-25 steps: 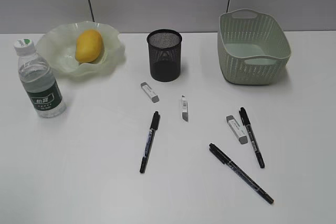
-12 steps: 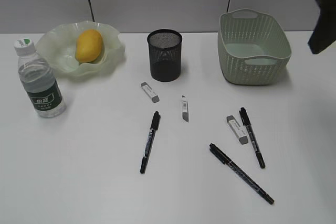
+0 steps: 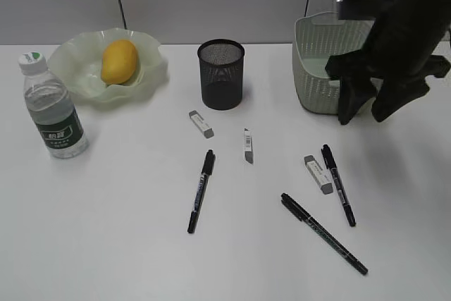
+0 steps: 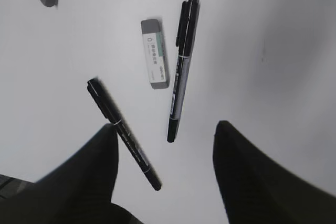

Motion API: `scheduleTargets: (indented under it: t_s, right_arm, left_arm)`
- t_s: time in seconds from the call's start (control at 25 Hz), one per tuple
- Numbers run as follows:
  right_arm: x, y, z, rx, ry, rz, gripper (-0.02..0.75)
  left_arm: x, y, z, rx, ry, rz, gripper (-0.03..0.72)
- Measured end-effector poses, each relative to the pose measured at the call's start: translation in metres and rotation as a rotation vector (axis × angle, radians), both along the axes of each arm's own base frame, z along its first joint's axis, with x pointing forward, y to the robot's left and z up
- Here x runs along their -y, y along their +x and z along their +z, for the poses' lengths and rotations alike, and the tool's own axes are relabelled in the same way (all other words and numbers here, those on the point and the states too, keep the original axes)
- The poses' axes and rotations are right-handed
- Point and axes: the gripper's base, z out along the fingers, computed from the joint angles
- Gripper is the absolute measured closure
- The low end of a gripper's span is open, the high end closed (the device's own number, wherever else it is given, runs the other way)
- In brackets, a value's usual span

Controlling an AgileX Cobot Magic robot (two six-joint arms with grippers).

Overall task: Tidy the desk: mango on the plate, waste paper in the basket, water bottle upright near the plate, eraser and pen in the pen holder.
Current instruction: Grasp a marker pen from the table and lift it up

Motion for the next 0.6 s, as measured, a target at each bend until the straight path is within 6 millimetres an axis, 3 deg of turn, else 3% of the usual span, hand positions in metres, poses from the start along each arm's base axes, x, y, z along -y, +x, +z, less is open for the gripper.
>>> scheduleTargets:
  t_s: [0.36,0.6]
  right_arm:
    - [-0.005,0.018,-0.031,0.031,0.002,-0.022,0.284]
    - [-0.007,0.027,-0.058,0.012,-0.007,-0.035,0.343]
  left_arm:
    - [0.003,0.004,-0.002,0.025,-0.032,-0.015,0.166]
    - [0.005,0.004,-0.002,0.022,-0.051,-0.025,0.169]
